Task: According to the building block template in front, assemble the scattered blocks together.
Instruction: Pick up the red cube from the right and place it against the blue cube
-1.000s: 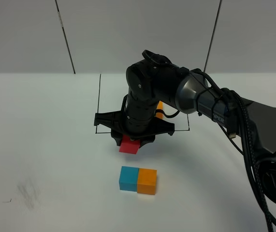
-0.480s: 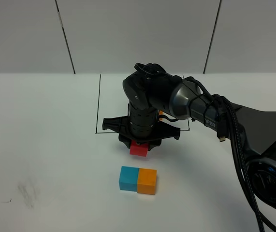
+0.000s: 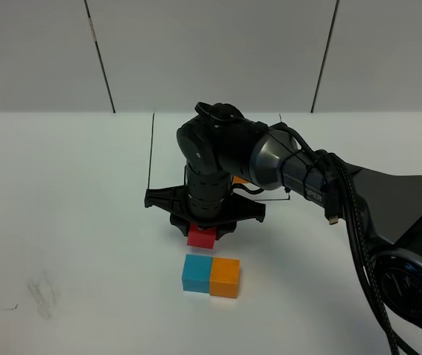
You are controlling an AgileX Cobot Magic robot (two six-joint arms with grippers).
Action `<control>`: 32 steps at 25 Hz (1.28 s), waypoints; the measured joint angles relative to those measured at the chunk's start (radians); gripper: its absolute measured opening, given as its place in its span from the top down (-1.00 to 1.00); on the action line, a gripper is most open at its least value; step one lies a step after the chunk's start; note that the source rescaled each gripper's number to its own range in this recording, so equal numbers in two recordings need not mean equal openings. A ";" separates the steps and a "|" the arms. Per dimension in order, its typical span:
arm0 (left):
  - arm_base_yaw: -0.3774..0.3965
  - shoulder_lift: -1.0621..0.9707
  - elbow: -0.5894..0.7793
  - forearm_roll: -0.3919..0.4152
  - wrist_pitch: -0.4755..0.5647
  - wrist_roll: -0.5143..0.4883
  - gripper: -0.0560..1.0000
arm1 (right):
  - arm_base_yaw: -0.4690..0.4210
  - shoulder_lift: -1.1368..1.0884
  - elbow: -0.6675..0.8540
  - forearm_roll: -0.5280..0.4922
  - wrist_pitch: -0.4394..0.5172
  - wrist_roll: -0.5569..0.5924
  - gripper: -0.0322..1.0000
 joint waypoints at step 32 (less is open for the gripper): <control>0.000 0.000 0.000 0.073 -0.002 -0.001 -0.39 | 0.019 0.068 0.000 0.017 0.036 0.001 0.94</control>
